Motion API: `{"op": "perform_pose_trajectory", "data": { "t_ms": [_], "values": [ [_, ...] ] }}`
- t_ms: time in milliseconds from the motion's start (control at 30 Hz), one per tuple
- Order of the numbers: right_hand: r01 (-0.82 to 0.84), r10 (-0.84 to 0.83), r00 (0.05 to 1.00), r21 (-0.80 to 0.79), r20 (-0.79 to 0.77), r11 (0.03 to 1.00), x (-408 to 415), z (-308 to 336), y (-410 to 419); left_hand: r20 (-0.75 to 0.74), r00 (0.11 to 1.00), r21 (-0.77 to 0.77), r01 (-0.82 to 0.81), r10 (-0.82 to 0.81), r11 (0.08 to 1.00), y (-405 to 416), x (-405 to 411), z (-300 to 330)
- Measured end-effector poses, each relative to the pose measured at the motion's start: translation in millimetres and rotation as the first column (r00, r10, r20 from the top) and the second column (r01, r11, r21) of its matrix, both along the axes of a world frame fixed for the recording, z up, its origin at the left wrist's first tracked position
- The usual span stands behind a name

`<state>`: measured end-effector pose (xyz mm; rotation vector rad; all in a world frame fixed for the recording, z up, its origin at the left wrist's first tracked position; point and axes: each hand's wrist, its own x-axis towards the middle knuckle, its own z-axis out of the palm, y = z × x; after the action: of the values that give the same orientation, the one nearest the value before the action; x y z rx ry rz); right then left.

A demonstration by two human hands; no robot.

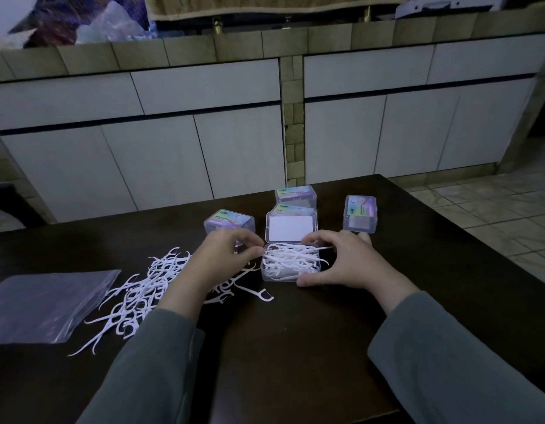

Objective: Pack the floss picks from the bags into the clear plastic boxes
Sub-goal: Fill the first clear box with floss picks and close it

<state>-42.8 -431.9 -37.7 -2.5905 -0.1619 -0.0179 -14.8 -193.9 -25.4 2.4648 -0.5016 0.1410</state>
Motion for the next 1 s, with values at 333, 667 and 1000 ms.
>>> {"op": "perform_pose_trajectory", "data": {
  "t_ms": [333,667,1000],
  "values": [
    [-0.059,0.062,0.997,-0.056,0.048,0.997,-4.2,12.2,5.5,-0.061,0.998,0.016,-0.015,0.016,1.000,-11.4,-8.0,3.6],
    [-0.089,0.093,0.993,0.057,-0.067,0.994,-2.2,7.1,-5.7,0.105,0.985,0.211,0.112,-0.137,0.971,-59.2,-10.7,15.6],
    [-0.107,0.118,0.990,0.132,-0.082,0.985,10.2,-5.1,-14.3,0.092,0.985,0.284,0.114,-0.146,0.952,-50.5,-0.1,10.0]
  ]
}}
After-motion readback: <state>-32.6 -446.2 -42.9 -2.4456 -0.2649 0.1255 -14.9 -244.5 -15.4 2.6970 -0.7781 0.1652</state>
